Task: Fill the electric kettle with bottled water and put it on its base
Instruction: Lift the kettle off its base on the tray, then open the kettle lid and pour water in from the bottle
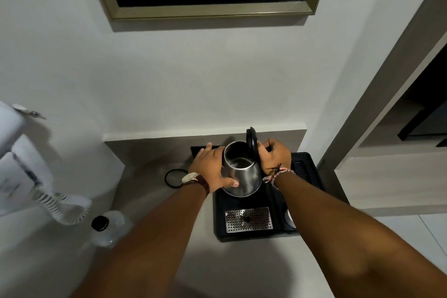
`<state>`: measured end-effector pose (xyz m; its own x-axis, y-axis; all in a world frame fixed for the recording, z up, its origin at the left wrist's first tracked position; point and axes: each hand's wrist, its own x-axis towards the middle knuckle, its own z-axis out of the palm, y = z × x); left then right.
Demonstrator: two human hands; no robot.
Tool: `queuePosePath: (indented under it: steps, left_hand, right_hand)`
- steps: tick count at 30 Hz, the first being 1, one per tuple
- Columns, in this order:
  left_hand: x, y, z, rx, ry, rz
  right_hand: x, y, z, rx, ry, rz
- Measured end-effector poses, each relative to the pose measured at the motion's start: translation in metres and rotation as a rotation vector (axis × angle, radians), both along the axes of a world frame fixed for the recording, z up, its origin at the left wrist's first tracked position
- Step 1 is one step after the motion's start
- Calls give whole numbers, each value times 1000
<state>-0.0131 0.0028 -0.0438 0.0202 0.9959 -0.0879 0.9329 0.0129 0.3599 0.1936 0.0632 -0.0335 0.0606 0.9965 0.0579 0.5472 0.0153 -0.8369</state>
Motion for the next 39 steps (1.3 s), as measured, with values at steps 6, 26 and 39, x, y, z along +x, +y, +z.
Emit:
queuePosePath:
  steps: [6, 26, 39]
  left_hand:
    - [-33, -62, 37, 5, 40, -11]
    - [-99, -242, -20, -144, 4, 7]
    - [-90, -239, -49, -167, -29, 39]
  right_hand:
    - [-35, -56, 18, 44, 51, 21]
    - [-99, -243, -50, -92, 163, 30]
    - [-81, -249, -80, 32, 86, 189]
